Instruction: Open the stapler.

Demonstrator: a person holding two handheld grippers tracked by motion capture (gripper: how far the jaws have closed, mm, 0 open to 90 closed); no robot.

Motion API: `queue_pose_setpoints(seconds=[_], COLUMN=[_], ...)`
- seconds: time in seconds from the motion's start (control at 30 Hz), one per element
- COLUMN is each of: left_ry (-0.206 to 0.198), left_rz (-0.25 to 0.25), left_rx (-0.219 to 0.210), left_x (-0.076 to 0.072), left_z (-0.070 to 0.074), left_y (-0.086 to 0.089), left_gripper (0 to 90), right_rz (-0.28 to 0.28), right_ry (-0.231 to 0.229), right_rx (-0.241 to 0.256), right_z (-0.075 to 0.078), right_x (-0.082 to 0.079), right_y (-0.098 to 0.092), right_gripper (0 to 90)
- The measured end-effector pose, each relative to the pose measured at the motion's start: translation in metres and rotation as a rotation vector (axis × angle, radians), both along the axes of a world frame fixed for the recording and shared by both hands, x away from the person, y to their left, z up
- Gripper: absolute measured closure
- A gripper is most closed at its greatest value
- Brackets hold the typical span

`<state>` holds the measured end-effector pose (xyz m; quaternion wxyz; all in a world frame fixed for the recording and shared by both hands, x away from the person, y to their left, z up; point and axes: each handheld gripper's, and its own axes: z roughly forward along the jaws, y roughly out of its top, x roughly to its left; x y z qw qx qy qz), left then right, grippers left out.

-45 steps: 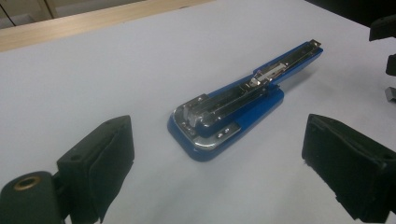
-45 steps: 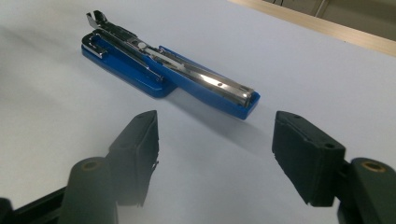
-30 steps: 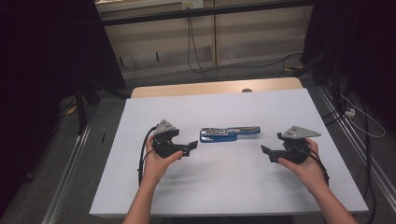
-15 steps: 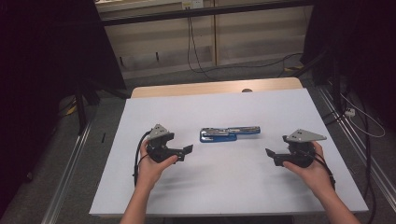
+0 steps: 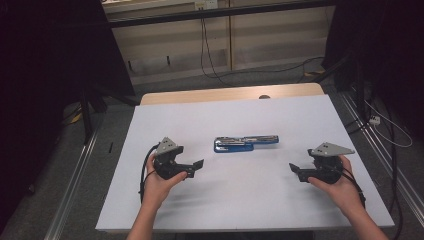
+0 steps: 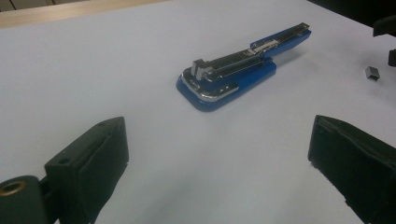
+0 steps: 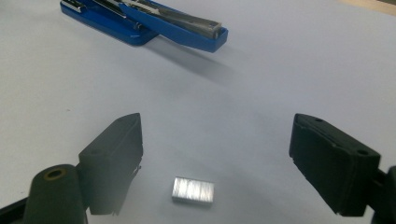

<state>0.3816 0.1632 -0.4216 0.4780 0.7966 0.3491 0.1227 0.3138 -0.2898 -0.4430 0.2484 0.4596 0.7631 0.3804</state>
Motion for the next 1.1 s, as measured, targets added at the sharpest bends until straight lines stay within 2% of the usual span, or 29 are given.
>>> queue_pose_setpoints(seconds=[0.33, 0.57, 0.83, 0.97, 1.1], left_ry=[-0.005, 0.0, -0.009, -0.015, -0.016], left_rz=[0.007, 0.007, 0.017, 0.023, 0.025], left_rx=[0.001, 0.018, -0.004, -0.004, 0.001], left_x=[-0.007, -0.01, -0.011, -0.011, -0.011], left_z=[0.0, -0.001, 0.001, 0.002, 0.003], left_y=[0.009, 0.013, 0.017, 0.019, 0.019], left_gripper=[5.4, 5.4, 5.7, 5.7, 5.8], right_rz=[-0.001, -0.007, -0.012, 0.008, 0.034], right_ry=[0.019, 0.03, 0.046, 0.063, 0.068], right_rx=[0.001, 0.002, 0.015, 0.014, 0.0], right_z=[-0.006, -0.007, -0.011, -0.014, -0.015], right_x=[-0.006, -0.012, -0.017, -0.02, -0.018], right_y=[-0.008, -0.015, -0.02, -0.02, -0.016], right_gripper=[16.5, 16.1, 15.7, 18.9, 27.5])
